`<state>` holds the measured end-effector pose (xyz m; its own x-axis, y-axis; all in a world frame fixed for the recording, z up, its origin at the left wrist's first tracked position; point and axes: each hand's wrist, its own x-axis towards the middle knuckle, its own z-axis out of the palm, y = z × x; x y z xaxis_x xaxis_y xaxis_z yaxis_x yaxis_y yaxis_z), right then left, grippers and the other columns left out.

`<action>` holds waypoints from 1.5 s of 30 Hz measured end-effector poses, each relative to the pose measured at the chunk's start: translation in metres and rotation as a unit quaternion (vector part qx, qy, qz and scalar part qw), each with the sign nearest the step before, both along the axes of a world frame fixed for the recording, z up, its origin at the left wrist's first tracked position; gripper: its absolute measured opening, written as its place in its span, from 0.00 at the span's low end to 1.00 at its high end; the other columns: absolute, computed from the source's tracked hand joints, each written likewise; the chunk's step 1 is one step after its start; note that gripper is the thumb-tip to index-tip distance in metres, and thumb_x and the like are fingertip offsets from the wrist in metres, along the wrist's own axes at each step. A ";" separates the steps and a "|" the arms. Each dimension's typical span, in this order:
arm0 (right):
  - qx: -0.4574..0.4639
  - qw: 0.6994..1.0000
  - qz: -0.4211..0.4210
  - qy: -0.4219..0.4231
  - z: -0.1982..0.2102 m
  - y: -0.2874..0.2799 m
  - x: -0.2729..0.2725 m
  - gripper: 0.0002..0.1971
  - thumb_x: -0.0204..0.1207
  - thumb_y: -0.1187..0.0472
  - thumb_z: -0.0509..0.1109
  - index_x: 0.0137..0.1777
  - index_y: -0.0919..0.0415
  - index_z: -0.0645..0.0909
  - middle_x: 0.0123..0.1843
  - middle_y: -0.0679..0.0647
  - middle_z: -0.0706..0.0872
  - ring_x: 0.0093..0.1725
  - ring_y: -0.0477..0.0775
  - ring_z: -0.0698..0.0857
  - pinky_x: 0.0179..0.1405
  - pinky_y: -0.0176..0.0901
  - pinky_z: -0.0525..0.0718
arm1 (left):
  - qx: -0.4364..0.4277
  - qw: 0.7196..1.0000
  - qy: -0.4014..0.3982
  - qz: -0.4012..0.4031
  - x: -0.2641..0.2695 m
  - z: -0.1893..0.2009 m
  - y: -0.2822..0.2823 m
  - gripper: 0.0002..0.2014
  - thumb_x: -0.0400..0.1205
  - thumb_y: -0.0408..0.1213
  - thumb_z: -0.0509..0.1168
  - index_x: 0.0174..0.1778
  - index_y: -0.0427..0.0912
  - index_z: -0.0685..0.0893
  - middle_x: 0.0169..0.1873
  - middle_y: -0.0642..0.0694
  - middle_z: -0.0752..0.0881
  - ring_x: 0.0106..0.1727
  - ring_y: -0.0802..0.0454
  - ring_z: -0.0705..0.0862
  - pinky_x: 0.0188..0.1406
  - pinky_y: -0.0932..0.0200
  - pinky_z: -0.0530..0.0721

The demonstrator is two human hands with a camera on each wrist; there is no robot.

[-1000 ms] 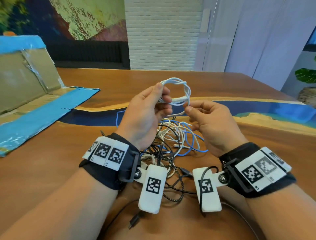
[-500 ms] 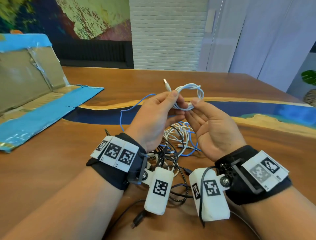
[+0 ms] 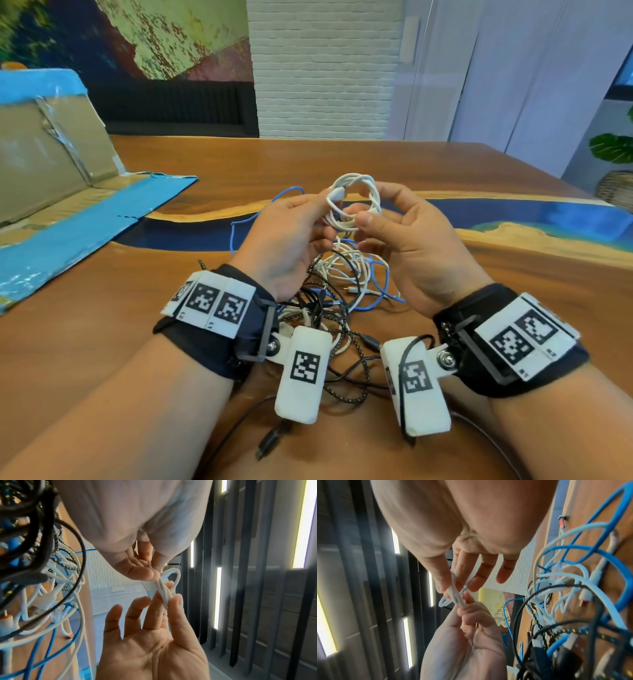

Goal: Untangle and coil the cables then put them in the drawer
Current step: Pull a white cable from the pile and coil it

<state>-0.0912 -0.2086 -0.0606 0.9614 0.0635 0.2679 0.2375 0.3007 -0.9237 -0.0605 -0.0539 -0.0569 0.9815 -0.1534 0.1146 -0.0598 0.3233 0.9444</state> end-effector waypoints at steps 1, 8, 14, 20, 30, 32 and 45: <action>-0.007 1.000 0.003 -0.002 0.001 -0.001 0.000 0.18 0.74 0.69 0.74 0.63 0.60 0.80 0.45 0.55 0.94 0.38 0.51 0.89 0.40 0.43 0.87 | 0.000 1.000 0.000 0.007 -0.001 -0.001 0.000 0.06 0.86 0.35 0.71 0.54 0.36 0.85 0.28 0.47 0.84 0.23 0.57 0.78 0.22 0.67 0.78; -0.062 0.997 -0.053 -0.006 0.002 -0.010 0.004 0.14 0.77 0.70 0.74 0.61 0.58 0.82 0.46 0.60 0.95 0.40 0.55 0.91 0.45 0.47 0.89 | -0.013 1.000 0.015 0.023 -0.004 -0.002 -0.005 0.12 0.89 0.42 0.67 0.43 0.38 0.84 0.37 0.41 0.87 0.30 0.51 0.86 0.34 0.61 0.89; -0.011 0.998 -0.054 0.013 -0.002 -0.009 0.005 0.12 0.78 0.73 0.73 0.59 0.62 0.82 0.44 0.60 0.94 0.37 0.54 0.89 0.40 0.44 0.90 | 0.043 0.998 -0.024 0.026 -0.004 -0.003 -0.007 0.07 0.86 0.35 0.71 0.45 0.35 0.89 0.41 0.40 0.89 0.38 0.49 0.88 0.40 0.61 0.90; 0.062 0.994 -0.063 0.062 -0.002 -0.008 0.004 0.07 0.78 0.74 0.71 0.51 0.65 0.84 0.41 0.63 0.91 0.33 0.53 0.86 0.36 0.43 0.90 | 0.082 0.995 -0.055 -0.006 -0.005 -0.005 -0.007 0.08 0.87 0.30 0.67 0.47 0.28 0.87 0.44 0.33 0.86 0.45 0.46 0.88 0.51 0.56 0.92; -0.031 0.995 -0.081 0.050 0.004 -0.011 0.002 0.07 0.86 0.59 0.68 0.59 0.58 0.85 0.37 0.60 0.92 0.28 0.56 0.87 0.25 0.42 0.87 | 0.143 0.987 -0.057 -0.033 -0.001 -0.006 -0.003 0.11 0.86 0.31 0.69 0.49 0.22 0.88 0.41 0.36 0.89 0.42 0.48 0.88 0.47 0.59 0.91; 0.001 0.993 -0.103 0.063 0.002 -0.012 0.004 0.09 0.88 0.60 0.66 0.61 0.61 0.84 0.36 0.59 0.92 0.29 0.55 0.87 0.25 0.41 0.87 | 0.129 0.988 -0.074 -0.048 -0.006 -0.004 -0.005 0.08 0.87 0.30 0.68 0.47 0.27 0.87 0.44 0.35 0.89 0.45 0.47 0.89 0.52 0.59 0.91; 0.026 0.998 -0.058 -0.013 -0.001 -0.006 0.006 0.12 0.88 0.62 0.64 0.67 0.60 0.83 0.45 0.64 0.93 0.36 0.61 0.92 0.28 0.44 0.89 | -0.051 0.998 0.037 -0.017 -0.005 0.000 -0.003 0.07 0.87 0.24 0.65 0.48 0.35 0.88 0.33 0.43 0.88 0.29 0.55 0.85 0.32 0.68 0.86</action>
<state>-0.0850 -0.2147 -0.0616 0.9541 -0.0615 0.2932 0.2972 0.3167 -0.9007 -0.0652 -0.0573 -0.0571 0.9823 -0.1779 0.0581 0.0220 0.4181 0.9081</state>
